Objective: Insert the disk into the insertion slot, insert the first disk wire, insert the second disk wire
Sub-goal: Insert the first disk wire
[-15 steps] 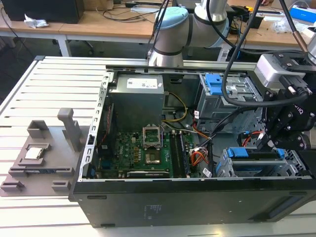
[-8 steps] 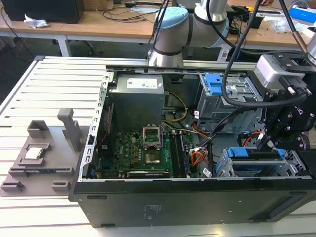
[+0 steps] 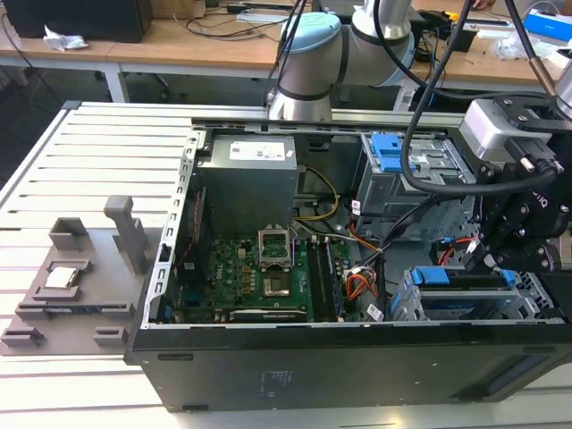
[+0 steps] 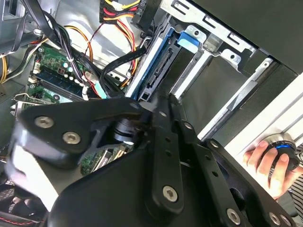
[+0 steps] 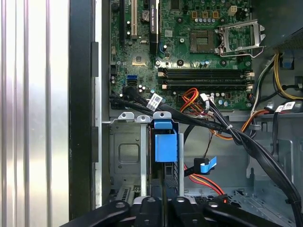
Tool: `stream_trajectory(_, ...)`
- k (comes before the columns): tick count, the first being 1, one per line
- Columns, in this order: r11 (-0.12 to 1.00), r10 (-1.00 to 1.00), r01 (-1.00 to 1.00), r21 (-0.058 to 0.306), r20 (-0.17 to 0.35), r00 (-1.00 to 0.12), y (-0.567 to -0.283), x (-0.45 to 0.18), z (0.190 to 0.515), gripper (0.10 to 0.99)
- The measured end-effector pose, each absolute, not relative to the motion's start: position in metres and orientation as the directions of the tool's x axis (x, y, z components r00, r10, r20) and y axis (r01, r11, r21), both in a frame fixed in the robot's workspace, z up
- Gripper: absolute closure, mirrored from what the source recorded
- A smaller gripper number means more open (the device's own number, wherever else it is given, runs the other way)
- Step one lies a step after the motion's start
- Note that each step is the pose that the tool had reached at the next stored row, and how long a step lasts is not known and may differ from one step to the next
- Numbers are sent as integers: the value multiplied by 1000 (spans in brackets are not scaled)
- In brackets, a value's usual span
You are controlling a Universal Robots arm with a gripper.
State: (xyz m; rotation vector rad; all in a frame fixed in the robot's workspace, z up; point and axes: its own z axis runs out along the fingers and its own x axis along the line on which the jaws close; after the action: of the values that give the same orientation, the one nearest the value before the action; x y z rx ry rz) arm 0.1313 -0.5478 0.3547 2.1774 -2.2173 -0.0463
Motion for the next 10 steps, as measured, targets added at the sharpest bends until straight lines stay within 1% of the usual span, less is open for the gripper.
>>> stream_trajectory(1,18,-1000,-999,45,3,-18,-548,131,355,851)
stream_trajectory(2,18,-1000,-999,45,3,-18,-548,131,355,851)
stream_trajectory(5,18,-1000,-999,45,3,-18,-548,131,354,667)
stream_trajectory(10,18,-1000,-999,45,6,-18,-546,133,354,667)
